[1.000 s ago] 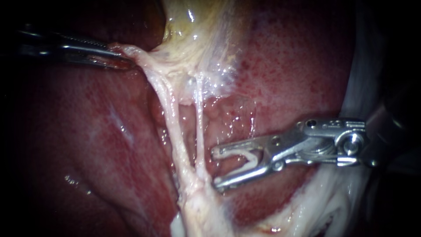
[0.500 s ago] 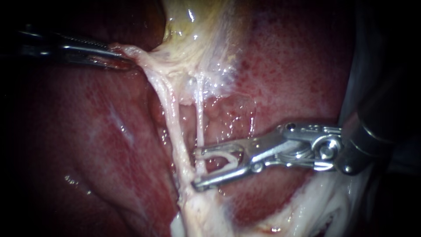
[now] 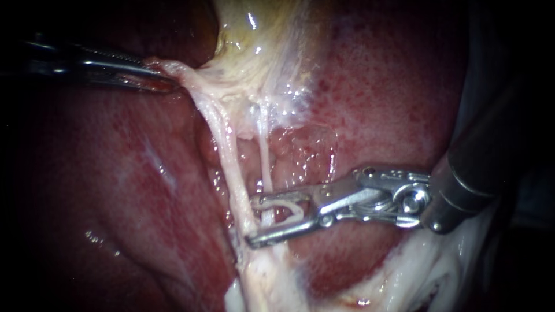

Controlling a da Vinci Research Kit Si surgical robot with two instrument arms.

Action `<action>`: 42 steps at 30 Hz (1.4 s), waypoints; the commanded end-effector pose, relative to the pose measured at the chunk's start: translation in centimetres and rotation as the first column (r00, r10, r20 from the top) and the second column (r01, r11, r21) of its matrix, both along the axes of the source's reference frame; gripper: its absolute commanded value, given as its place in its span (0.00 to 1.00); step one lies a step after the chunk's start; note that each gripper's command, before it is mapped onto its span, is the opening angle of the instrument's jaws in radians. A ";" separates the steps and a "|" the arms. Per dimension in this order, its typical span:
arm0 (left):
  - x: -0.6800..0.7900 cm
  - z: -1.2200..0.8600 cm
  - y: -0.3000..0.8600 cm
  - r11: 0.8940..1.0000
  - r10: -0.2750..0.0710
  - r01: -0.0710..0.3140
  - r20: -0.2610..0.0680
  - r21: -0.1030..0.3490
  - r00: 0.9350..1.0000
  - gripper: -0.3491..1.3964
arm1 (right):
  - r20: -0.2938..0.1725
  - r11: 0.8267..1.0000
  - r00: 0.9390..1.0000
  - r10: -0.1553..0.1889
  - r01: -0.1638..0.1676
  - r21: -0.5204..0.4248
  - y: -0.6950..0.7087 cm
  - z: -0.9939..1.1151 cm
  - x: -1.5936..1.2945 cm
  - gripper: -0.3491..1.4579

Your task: Clipping first clip left tube

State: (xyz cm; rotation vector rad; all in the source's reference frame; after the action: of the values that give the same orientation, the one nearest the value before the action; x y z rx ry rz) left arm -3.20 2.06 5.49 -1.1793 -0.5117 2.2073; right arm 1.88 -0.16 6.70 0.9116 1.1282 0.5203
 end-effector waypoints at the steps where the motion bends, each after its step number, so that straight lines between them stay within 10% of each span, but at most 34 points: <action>1: 0.00 0.00 0.00 1.000 0.000 0.000 0.000 0.000 1.000 0.00 | -0.002 1.000 1.000 0.001 -0.001 0.000 -0.01 0.00 0.02 0.47; 42: -0.01 0.00 0.00 1.000 0.000 0.000 0.000 0.000 1.000 0.00 | -0.120 0.997 0.992 -0.037 0.044 0.058 -0.25 -0.57 0.57 0.43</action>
State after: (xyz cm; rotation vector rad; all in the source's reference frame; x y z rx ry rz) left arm -3.21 2.06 5.49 -1.1791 -0.5116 2.2073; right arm 2.45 -0.39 6.12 1.0293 1.2048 0.4723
